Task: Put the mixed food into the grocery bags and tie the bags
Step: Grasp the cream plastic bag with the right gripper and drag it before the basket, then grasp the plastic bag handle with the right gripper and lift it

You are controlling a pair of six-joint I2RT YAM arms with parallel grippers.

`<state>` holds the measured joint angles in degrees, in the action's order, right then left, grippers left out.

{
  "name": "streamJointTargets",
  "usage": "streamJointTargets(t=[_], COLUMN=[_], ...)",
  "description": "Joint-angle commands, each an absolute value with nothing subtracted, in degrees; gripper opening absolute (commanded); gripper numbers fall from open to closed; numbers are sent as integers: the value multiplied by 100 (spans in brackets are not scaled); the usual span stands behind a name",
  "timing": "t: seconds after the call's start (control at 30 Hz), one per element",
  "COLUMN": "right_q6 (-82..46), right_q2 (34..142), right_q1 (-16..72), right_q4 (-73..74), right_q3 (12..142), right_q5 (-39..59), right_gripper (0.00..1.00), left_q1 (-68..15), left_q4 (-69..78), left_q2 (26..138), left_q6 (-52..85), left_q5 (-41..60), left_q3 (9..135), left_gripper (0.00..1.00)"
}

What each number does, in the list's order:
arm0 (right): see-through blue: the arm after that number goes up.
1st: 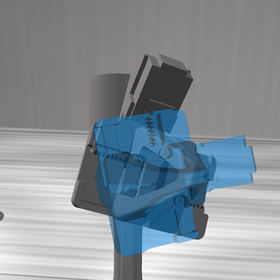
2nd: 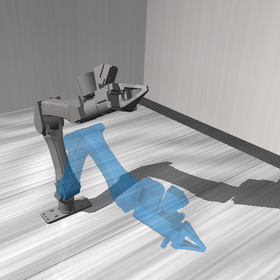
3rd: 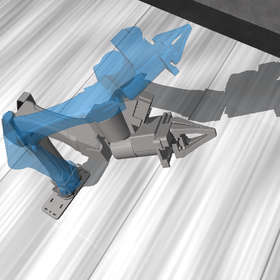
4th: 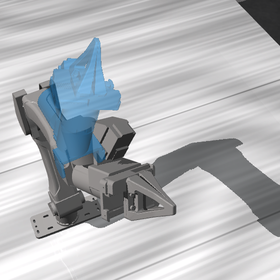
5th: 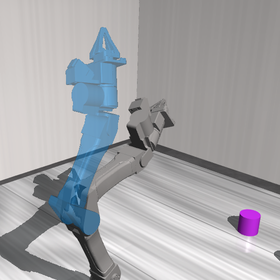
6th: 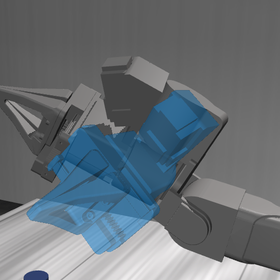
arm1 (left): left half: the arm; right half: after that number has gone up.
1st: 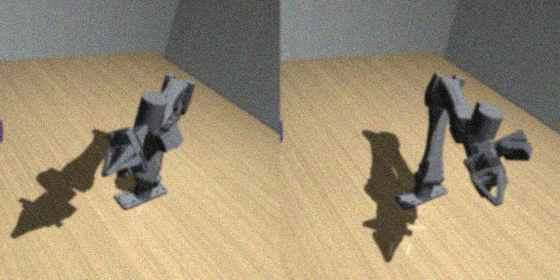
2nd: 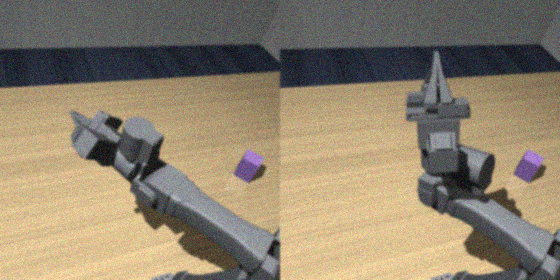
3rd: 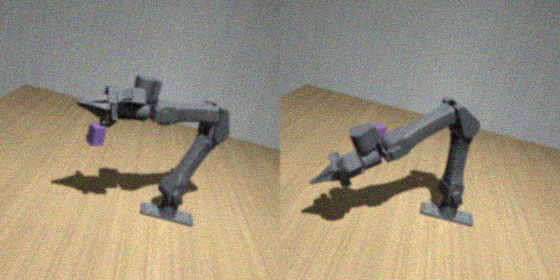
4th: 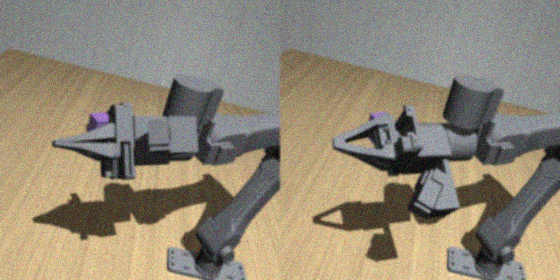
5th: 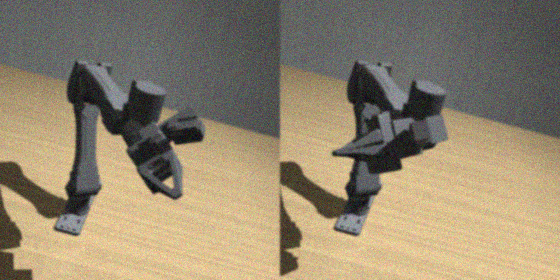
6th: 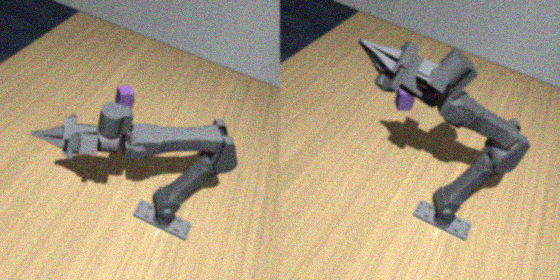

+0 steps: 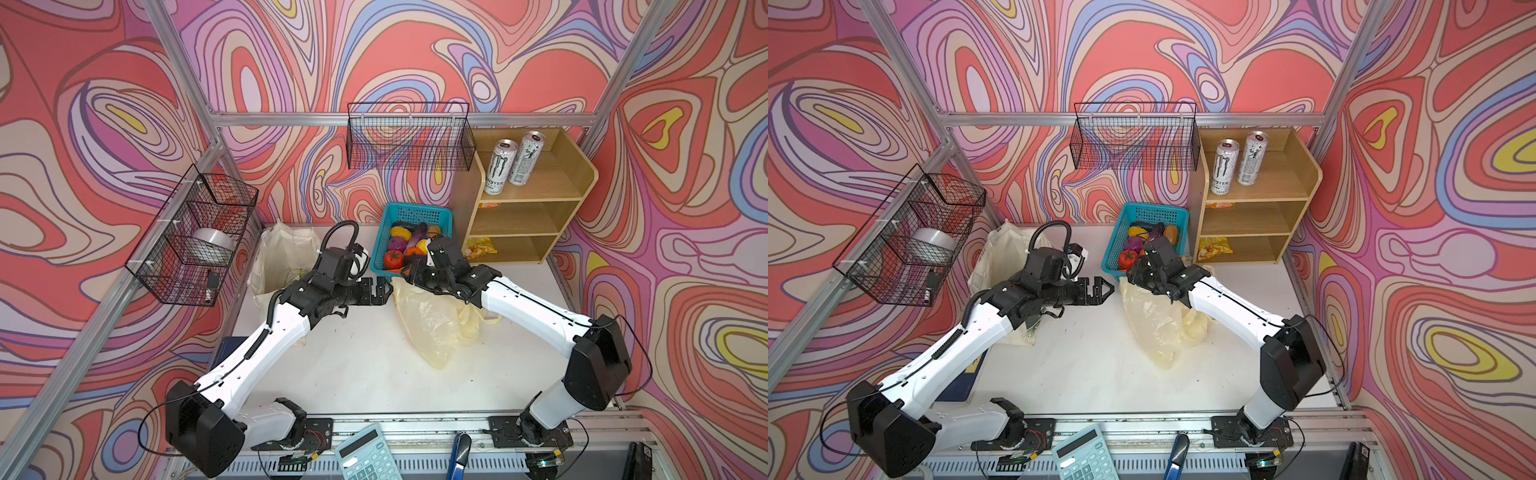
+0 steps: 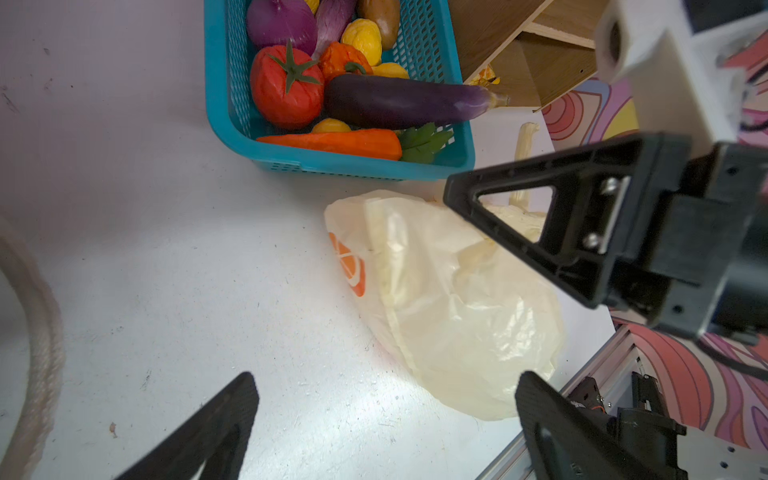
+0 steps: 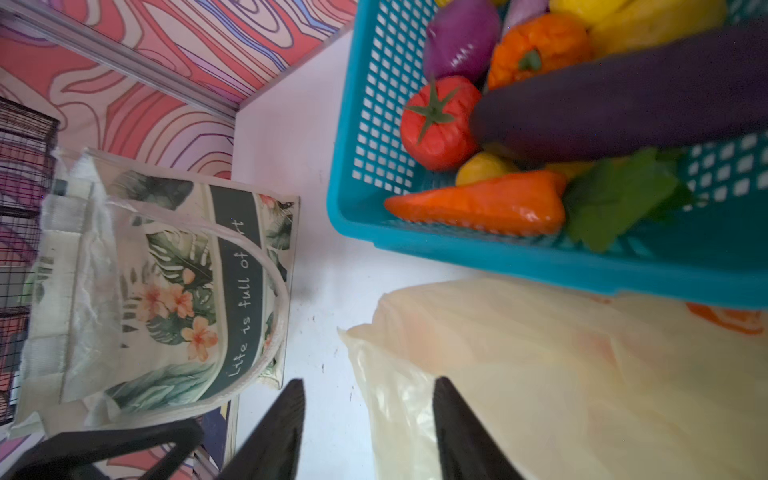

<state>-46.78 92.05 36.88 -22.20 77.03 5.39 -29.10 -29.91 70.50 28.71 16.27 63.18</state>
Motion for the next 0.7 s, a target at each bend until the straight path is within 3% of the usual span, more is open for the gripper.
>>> streamJointTargets(t=[0.0,0.17,0.5,0.67], right_q6=[-4266,-4069,-3922,-3986], right_q2=[8911,8110,6291,6275], right_q1=[3647,3090,246,-83], right_q4=[-2360,-2807,-3560,-3268], right_q3=[8215,7881,5383,4538], right_q5=[561,453,672,1073], right_gripper=[64,66,73,72], left_q1=[-2951,-3032,-3128,-3133], left_q4=[-2816,-2587,-2582,-2648], left_q2=[6730,6575,6758,6843], left_q6=[3123,3348,3300,3245], left_q5=[1770,1779,1774,1792], left_q3=[6027,5672,5910,6088], left_gripper=[100,100,100,100])
